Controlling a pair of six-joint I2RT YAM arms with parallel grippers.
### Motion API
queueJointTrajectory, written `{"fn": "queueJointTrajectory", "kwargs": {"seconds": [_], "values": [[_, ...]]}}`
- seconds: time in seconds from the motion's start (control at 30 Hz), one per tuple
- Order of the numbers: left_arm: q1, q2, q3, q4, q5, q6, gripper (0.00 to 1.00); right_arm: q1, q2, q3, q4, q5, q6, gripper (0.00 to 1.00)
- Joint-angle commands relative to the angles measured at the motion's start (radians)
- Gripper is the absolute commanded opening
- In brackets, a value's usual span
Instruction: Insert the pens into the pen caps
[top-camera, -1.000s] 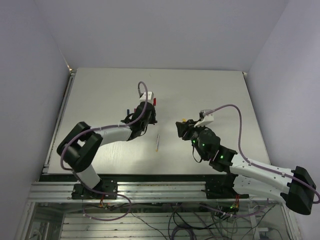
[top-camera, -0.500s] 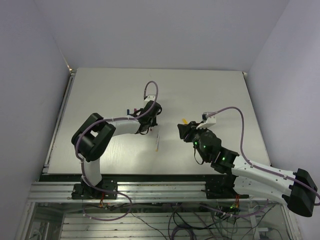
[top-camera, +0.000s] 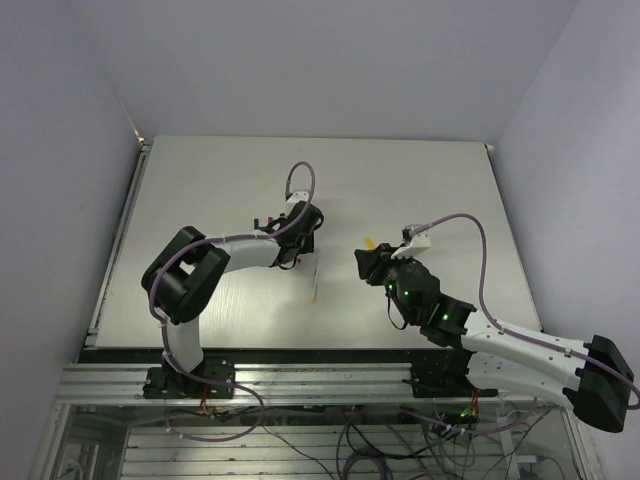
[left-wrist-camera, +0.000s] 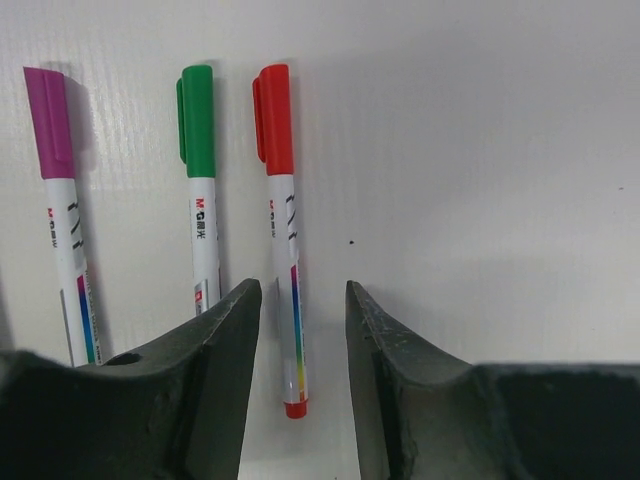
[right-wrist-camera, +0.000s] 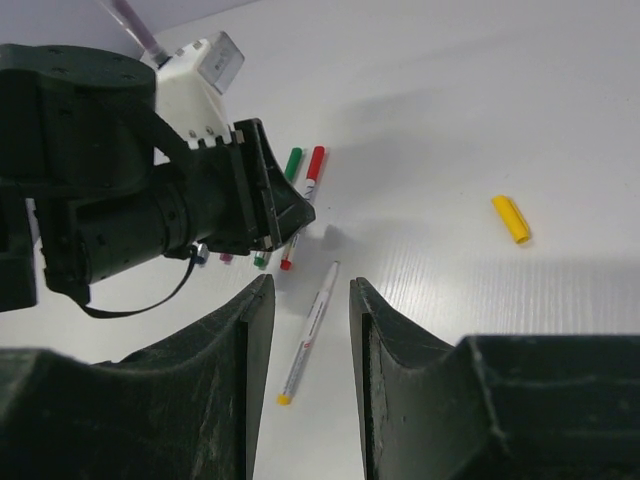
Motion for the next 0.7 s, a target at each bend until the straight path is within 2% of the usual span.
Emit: {"fn": "queueJointTrajectory", "kwargs": {"seconds": [0.0,0.2,0.33,0.43,0.53,0.67], "values": [[0.004,-0.093,0.022,0.001,0.000,0.022,0.49,0.002,0.010,0.004,-0.004,0.039,-0.010,0.35],[0.004,-0.177,-0.019,0.000,0.014,0.019,0.50,-0.001,0.015,0.021,-0.013,0.086,-0.013,0.35],[-0.008,-0.232,-0.084,0.031,0.050,0.016,0.50,-0.064,0.040,0.074,-0.124,0.124,0.017,0.36],[-0.034,-0.274,-0.146,0.050,0.066,0.021,0.50,-0.250,0.083,0.115,-0.208,-0.029,0.042,0.35],[-0.083,-0.310,-0.187,0.044,0.072,0.030,0.51,-0.418,0.115,0.114,-0.206,-0.198,0.043,0.35],[-0.153,-0.350,-0.233,0.032,0.080,0.030,0.53,-0.541,0.180,0.132,-0.190,-0.317,0.011,0.35]]}}
